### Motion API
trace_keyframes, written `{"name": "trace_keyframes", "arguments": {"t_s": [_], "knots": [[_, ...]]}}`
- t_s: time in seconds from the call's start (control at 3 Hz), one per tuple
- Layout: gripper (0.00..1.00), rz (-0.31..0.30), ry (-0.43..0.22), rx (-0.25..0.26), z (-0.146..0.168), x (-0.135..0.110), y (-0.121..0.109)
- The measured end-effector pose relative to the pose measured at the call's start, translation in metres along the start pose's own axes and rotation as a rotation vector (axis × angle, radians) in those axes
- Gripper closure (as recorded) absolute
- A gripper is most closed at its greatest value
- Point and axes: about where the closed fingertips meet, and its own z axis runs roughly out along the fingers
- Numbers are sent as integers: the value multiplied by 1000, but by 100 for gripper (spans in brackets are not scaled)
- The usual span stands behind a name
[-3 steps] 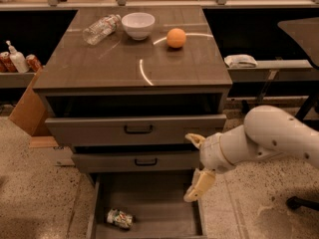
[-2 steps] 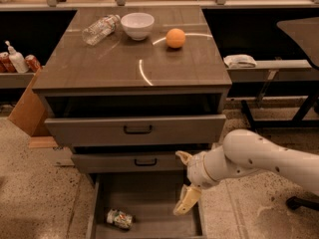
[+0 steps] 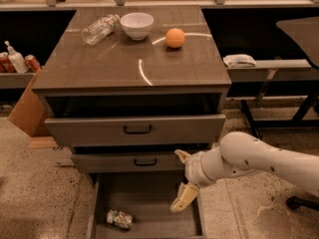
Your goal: Pick 7up can from bottom drawer and place on counter
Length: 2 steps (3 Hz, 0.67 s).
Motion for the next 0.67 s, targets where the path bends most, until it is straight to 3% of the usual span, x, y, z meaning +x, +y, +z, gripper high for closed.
{"name": "trace_keyframes", "arguments": {"t_s": [0.33,0.67], "knots": [[0,-21,-15,-28,43,9,5],[0,-23,-26,-51,106,27,11]]}}
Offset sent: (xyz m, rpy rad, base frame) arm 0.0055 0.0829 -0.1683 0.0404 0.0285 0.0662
